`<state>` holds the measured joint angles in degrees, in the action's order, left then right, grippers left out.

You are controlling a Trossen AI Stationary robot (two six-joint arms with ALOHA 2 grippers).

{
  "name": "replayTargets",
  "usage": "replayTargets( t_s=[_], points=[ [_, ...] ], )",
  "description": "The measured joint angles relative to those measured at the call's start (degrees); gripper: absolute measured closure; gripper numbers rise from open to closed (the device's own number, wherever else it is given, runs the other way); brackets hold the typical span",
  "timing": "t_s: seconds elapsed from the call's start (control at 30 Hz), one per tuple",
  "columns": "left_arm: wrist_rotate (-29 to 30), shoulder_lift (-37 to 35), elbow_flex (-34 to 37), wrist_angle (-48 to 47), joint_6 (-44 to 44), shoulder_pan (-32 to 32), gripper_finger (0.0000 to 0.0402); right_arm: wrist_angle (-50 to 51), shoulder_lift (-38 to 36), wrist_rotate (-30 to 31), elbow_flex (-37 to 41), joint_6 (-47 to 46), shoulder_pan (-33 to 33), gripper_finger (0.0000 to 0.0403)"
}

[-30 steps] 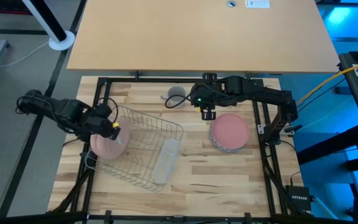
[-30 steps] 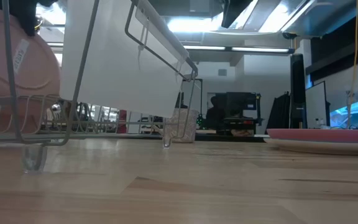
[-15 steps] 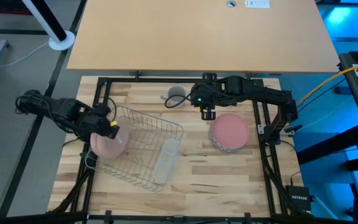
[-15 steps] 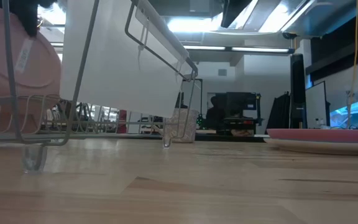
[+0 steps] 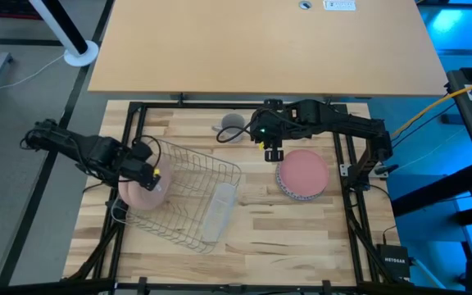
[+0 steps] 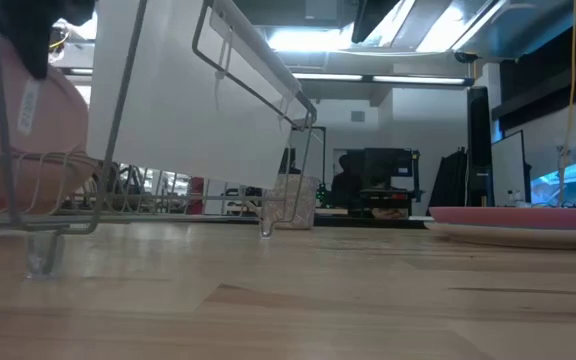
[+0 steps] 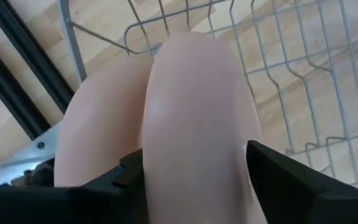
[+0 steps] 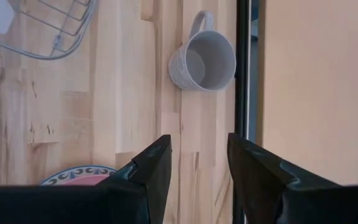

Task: Sort dishes
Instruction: Put the pink plate in the dish rack

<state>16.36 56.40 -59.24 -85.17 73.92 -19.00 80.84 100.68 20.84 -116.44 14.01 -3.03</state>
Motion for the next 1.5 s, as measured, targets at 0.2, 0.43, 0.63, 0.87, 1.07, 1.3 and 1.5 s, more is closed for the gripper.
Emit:
replayTargets(
  t_s=[0.2, 0.43, 0.63, 0.87, 1.07, 1.3, 1.5],
  points=[
    [-2.5, -0.1, 0.0, 0.1, 3.5, 1.8, 0.0165, -0.2, 0.0, 0.0, 0.0, 0.0, 0.0, 0.0242],
    [-13.0, -1.4, 0.0, 0.2, -2.3, 5.4, 0.0164, -0.2, 0.0, -0.1, 0.0, 0.0, 0.0, 0.0242],
    [-15.1, -2.9, 0.0, 0.7, -2.3, 8.0, 0.0164, -0.2, 0.0, -0.4, 0.0, 0.0, 0.0, 0.0242],
    [-6.7, -2.9, 0.0, 5.7, -2.5, 11.2, 0.0164, -0.2, 0.0, -0.6, 0.0, 0.0, 0.0, 0.0242],
    [-5.7, -2.4, 1.6, 6.8, -3.4, 12.6, 0.0164, -0.2, 0.0, -1.0, 0.0, 0.0, 0.0, 0.0242],
    [-7.8, -2.1, 4.0, 6.7, -10.5, 13.2, 0.0164, -0.2, 0.0, -1.5, 0.0, 0.0, 0.0, 0.0242],
    [-7.8, -3.9, 2.2, 6.5, -16.1, 15.6, 0.0164, -0.2, 0.0, -1.5, 0.0, 0.0, 0.0, 0.0242]
  ],
)
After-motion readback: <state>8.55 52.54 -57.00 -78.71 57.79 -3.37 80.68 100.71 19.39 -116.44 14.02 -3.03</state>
